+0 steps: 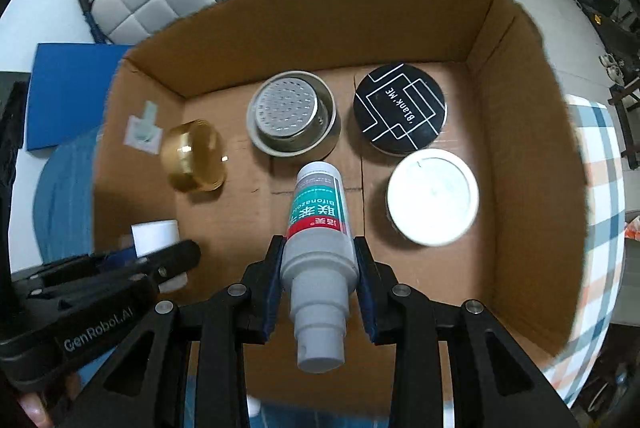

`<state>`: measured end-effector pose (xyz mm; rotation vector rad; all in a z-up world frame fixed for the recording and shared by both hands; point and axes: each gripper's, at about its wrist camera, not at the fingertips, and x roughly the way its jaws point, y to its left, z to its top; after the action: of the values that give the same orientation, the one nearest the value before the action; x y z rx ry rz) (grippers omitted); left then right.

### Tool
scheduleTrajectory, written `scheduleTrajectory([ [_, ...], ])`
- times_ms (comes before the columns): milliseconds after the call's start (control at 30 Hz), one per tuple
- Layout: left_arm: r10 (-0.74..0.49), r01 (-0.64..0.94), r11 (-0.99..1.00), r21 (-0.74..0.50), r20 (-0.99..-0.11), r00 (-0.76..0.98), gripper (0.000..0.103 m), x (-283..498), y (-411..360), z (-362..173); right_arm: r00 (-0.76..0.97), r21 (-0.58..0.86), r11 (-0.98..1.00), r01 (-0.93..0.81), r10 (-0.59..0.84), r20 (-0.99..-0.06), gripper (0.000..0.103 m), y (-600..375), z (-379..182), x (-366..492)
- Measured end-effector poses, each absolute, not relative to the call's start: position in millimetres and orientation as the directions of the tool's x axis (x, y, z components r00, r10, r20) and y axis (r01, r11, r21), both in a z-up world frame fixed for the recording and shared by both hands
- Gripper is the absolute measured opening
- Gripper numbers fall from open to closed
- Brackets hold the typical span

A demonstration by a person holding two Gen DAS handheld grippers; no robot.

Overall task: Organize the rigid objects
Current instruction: 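Carry the white cup with the left tool while the right tool carries the eye-drop bottle to the box, then release the white cup and eye-drop bottle in the box and withdraw both tools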

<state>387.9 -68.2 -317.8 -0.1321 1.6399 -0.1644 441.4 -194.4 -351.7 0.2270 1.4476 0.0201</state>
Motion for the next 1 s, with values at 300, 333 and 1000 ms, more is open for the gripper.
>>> scheduleTrajectory([
  [300,-0.185,-0.015,0.983,-0.185,-0.973,-0.140,0.029,390.3,-62.6,-350.9,0.133,0.142,0.983,0.112,0.127,-0.983,0.035,-184.1,-373.5,447.7],
  [333,-0.189,-0.019,0.982,-0.188,-0.971,-0.144,0.029,389.5,-62.1,-352.6,0.126,0.144,0.983,0.112,0.130,-0.984,0.035,-181.5,-375.6,447.3],
  [1000,-0.111,-0.006,0.994,-0.111,-0.993,0.049,0.089,317.4,-41.7,-260.1,0.133,0.197,0.979,0.061,0.187,-0.973,0.094,-208.8,-315.2,381.6],
])
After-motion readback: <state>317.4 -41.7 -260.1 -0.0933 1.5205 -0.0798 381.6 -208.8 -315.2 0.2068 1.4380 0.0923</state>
